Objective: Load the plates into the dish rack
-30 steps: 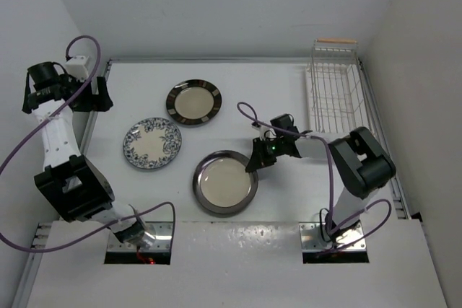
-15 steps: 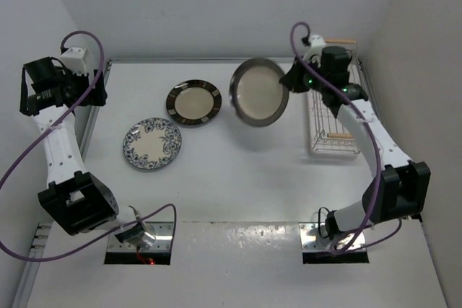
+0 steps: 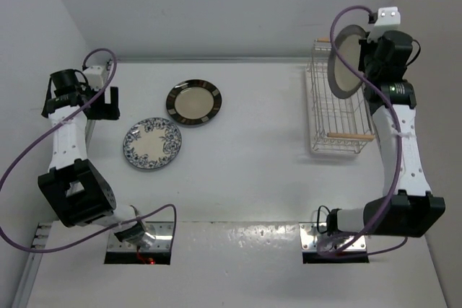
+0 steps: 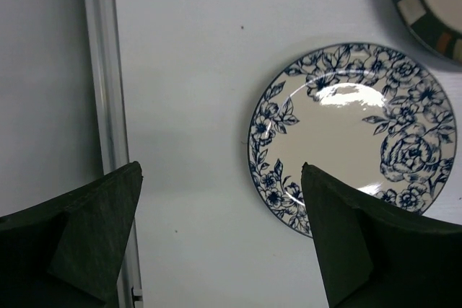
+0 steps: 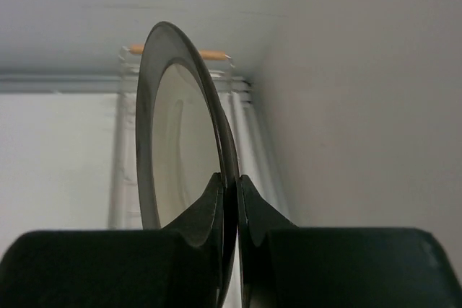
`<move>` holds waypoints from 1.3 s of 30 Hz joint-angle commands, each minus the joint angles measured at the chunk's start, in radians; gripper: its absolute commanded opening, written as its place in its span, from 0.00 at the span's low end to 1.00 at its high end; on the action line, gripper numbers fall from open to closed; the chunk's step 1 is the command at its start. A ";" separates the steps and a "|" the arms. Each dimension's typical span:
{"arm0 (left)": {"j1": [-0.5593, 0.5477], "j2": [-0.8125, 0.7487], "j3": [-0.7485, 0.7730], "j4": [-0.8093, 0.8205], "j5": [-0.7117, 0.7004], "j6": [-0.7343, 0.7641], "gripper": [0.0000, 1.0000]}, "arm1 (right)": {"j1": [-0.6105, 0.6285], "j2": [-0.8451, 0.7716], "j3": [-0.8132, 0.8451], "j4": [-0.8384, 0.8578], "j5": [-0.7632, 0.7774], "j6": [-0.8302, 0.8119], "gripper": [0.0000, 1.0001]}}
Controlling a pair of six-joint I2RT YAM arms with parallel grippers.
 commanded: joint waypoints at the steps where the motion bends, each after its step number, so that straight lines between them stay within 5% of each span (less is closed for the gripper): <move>1: -0.029 0.016 -0.039 -0.006 -0.051 -0.006 0.96 | 0.009 -0.121 -0.122 0.220 0.180 -0.273 0.00; 8: -0.062 0.045 -0.073 -0.006 -0.095 -0.006 0.99 | -0.019 -0.141 -0.332 0.293 0.198 -0.327 0.00; 25: -0.071 0.083 -0.102 -0.016 -0.120 0.043 1.00 | -0.042 -0.071 -0.453 0.335 0.139 -0.307 0.00; 28: -0.071 0.141 -0.111 -0.028 -0.134 0.043 1.00 | -0.042 -0.068 -0.464 0.330 0.132 -0.282 0.08; 29: -0.071 0.157 -0.111 -0.028 -0.134 0.043 1.00 | -0.044 -0.068 -0.458 0.330 0.140 -0.261 0.21; 34: -0.034 0.215 -0.137 -0.052 -0.050 0.092 1.00 | -0.059 -0.055 -0.447 0.269 0.134 -0.213 0.32; 39: 0.000 0.287 -0.137 -0.086 0.046 0.124 1.00 | -0.057 -0.046 -0.435 0.243 0.103 -0.183 0.56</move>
